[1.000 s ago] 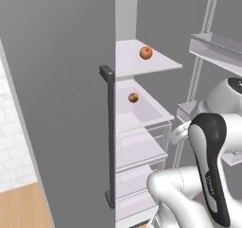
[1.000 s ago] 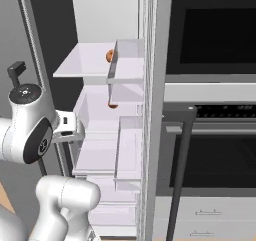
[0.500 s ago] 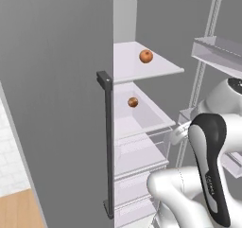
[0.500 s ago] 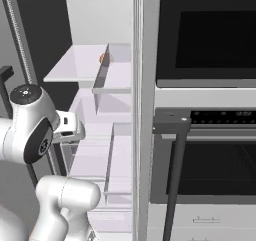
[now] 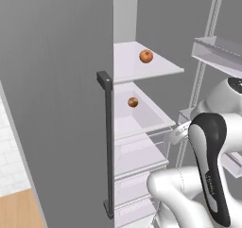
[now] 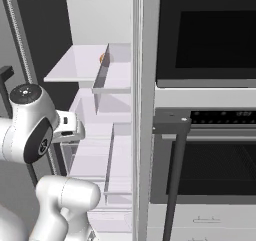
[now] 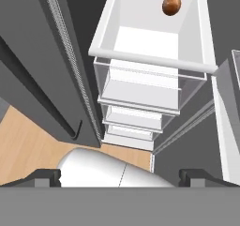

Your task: Place one onion and one chicken drumstick in each tupperware on the nearby counter, to pack two identical lunches.

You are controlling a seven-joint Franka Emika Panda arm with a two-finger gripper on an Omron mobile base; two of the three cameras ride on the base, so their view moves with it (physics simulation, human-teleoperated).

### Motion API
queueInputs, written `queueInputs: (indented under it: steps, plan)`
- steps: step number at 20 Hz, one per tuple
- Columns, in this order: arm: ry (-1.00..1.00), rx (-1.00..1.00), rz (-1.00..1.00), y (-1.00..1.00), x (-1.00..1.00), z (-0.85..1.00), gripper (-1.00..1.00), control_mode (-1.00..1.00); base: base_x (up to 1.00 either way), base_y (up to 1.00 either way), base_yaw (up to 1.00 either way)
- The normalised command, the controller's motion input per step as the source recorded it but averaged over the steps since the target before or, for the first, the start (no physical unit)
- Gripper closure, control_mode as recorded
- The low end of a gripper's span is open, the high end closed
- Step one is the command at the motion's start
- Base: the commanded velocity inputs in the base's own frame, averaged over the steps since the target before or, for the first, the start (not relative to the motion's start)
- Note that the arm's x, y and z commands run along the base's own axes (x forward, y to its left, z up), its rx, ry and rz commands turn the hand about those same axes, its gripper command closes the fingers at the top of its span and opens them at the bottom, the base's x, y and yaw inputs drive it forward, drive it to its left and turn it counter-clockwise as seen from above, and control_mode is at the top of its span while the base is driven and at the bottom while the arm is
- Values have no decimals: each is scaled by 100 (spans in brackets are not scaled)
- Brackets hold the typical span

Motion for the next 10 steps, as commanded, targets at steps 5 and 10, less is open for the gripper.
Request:
queueInputs:
  steps: [5, 10]
  plan:
    - [-8, 0, 1, 0, 60, 0, -100, -100, 3, 0, 0]
    - [-18, 0, 6, 0, 100, -1, -100, -100, 0, 0, 0]
